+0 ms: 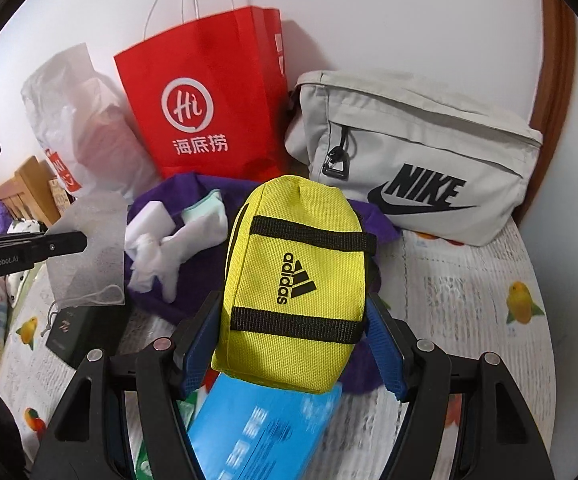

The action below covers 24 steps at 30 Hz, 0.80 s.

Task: Organize soft objects
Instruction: 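Carry the mesh bag and yellow pouch over the purple towel with both tools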

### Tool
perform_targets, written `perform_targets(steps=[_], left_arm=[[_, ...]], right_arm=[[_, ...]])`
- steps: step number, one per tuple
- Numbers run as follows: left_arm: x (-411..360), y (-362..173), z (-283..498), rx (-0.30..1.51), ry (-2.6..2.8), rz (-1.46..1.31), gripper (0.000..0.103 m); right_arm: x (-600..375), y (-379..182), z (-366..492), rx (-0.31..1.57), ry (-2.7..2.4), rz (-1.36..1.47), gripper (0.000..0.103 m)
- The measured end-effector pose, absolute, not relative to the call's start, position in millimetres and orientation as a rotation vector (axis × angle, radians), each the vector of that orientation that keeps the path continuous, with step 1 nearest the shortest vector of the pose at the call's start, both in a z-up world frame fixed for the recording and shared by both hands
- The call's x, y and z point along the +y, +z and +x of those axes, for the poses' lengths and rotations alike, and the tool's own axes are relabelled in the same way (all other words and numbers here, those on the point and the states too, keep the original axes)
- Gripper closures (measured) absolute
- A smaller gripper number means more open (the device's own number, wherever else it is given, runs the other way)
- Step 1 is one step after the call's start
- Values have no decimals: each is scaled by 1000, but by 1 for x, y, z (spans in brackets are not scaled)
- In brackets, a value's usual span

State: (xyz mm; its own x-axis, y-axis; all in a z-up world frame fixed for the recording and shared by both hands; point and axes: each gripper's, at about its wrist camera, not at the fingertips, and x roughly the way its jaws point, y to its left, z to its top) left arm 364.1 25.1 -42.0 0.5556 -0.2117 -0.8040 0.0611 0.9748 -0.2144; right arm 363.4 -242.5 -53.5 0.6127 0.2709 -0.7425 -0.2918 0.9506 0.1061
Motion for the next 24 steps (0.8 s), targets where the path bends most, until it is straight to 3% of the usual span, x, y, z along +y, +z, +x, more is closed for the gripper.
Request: perform_targets(steps=[14,24], left_arm=[[10,-59,418,1010,-245,-208,94],[-1,-102,452,1115,-235,-176,94]], right_arm=[[-221,-83,432,906,356,-68,34],[-216,-114,462,982,368,-89,34]])
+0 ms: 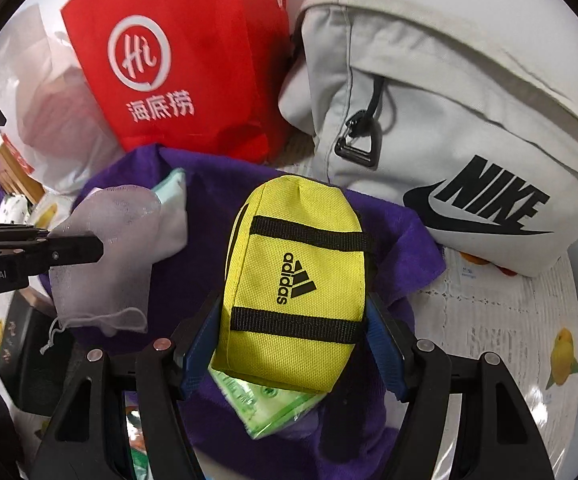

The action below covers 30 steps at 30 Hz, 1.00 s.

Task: Organize soft objects
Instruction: 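Carry the mesh bag and yellow pouch over the purple towel with both tools, then open both tools to drop the mesh bag and yellow pouch onto the towel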

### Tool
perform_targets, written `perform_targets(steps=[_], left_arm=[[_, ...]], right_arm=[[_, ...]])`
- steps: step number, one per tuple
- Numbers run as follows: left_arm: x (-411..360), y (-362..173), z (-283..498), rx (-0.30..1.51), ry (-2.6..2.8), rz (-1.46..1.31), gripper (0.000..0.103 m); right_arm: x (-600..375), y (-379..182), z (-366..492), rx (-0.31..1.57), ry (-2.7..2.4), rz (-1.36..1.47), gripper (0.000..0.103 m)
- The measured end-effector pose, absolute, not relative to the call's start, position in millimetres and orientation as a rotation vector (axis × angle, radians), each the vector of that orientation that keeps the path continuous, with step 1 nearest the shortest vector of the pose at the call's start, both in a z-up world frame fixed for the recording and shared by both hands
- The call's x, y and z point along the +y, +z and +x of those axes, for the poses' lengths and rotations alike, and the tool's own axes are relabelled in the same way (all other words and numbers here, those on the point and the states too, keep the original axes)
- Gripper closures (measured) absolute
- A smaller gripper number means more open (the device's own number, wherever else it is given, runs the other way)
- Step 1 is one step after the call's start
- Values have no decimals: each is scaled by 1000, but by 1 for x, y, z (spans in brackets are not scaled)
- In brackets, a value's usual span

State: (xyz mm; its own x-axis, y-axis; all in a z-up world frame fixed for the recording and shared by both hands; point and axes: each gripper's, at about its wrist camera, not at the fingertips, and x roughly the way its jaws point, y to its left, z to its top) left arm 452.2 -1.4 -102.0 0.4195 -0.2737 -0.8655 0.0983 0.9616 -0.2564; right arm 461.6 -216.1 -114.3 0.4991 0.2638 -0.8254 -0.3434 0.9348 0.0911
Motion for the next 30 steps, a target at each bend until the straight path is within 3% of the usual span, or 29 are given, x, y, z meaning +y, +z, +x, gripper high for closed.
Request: perform_targets(steps=[15,18,21,23,25,30], left_arm=[[-10,-119,462,1126,-218,-120,93],[-10,-119,462,1130,-224,-118,85],[-9,-119,463,1143,-211,-107,70],[-8,-116,461,1135,-208,-104,67],[-5,-111,459,1123,-192,-102,58],[1,-96,446,1096,-155,-78,54]], right_arm=[[-213,-133,483,1060,377,-73,33],[-214,-133,482,1062,377,-73,31],[-211,-132,480,1063,384,-88,28],[-207,-130,476,1057,386,-114,26],[-207,-126,472,1048,384,-121,26],[-215,-111,459,1021,378,-85,21]])
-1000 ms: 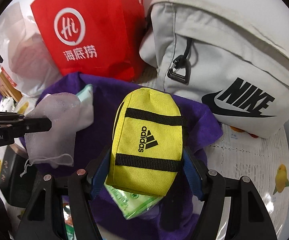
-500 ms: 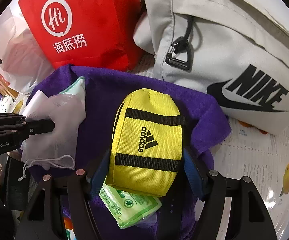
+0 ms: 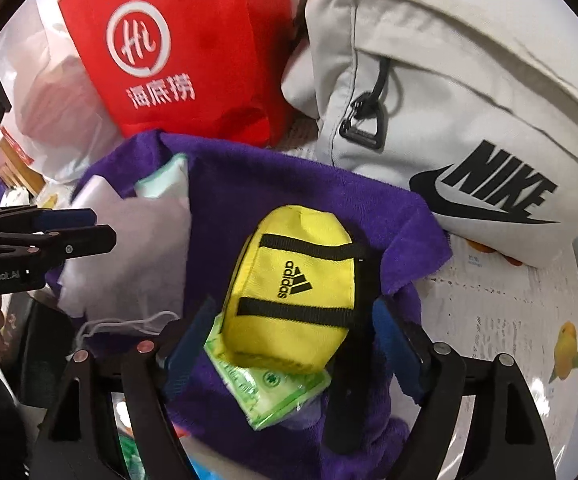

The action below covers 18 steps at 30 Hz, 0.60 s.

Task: Organize soft objects
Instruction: 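Open both tools to drop the mesh bag and yellow pouch onto the towel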

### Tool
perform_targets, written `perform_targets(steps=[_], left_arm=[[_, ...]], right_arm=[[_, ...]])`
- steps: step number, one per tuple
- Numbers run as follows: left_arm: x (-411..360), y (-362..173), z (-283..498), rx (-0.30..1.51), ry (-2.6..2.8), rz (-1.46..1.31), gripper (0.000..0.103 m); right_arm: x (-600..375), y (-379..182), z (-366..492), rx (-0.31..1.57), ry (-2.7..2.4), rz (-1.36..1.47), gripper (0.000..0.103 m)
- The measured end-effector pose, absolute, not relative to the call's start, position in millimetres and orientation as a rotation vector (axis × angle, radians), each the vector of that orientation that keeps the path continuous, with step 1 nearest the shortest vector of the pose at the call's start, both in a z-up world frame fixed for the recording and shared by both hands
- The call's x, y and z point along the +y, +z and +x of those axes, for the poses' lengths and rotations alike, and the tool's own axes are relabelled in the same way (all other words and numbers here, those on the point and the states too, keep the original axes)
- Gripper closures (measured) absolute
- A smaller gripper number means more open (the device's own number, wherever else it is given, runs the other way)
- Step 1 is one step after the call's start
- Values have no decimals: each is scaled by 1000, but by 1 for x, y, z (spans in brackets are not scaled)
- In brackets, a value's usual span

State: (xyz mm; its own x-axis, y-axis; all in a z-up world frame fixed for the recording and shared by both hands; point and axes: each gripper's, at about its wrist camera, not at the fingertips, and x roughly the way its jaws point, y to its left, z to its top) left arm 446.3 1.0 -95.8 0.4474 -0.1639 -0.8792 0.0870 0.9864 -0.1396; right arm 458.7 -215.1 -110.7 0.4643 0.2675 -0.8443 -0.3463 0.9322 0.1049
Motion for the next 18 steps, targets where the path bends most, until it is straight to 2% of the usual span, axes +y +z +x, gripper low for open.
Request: perform_targets(steps=[10,18], left_arm=[[4,-55,381,988,-135,-35,54],[1,-44,315,1041,-167,-78,54]], right_arm=[[-221,-68,395,941,377,-55,20],[-227,-52,315,899,397,1,20]])
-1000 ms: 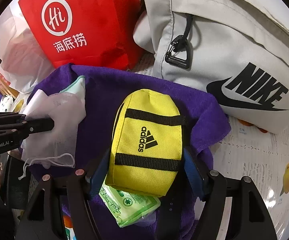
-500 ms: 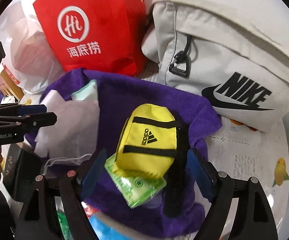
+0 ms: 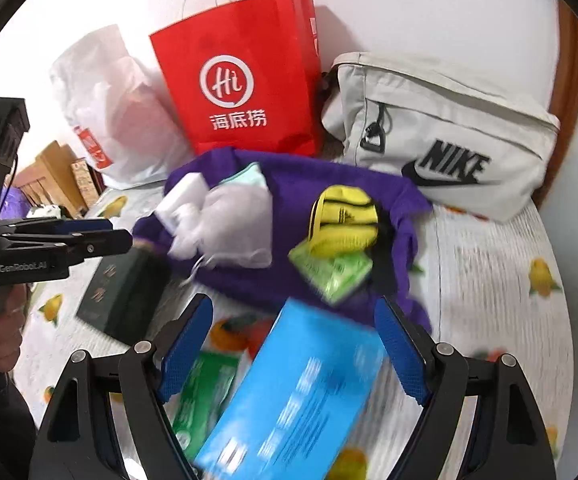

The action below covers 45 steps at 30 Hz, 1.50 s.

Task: Organize soft objects
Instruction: 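Open both tools to drop the mesh bag and yellow pouch onto the towel, then grasp the green snack packet with the left tool while the right tool moves to the black strap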

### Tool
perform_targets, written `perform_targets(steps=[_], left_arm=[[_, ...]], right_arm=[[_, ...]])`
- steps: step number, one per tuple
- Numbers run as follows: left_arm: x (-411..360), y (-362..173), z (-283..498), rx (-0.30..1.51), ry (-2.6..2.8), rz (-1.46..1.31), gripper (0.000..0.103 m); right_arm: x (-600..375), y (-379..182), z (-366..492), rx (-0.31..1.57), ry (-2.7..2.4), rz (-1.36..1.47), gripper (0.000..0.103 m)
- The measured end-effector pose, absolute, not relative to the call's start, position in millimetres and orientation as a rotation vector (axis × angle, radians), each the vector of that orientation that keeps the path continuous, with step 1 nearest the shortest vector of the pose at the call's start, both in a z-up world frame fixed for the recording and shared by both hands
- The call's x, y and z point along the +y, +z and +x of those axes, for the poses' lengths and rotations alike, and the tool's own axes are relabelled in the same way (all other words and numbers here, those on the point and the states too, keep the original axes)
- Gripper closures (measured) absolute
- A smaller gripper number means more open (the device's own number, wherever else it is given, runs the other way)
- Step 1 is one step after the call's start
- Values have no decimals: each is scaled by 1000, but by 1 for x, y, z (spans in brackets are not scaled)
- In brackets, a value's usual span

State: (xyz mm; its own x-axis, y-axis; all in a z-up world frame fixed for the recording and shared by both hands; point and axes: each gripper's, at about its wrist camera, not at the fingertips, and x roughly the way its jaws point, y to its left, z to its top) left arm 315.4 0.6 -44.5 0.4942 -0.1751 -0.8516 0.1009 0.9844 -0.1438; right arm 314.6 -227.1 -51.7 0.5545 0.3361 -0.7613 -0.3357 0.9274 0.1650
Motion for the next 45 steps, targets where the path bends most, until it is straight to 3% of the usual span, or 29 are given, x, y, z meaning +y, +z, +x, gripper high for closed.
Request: perform_targets(steps=[18,20,45], left_arm=[[-62,-114,222,1176,-199,-109,54],[-66,-118,221,1181,-207,-124,49],[-98,-157,221,1160,-188,41,40]], right_arm=[[-289,-85,178,950,355,64,20],[-296,-91,171,954,356,77,20],[-301,-126,160,1009,334,100,20]])
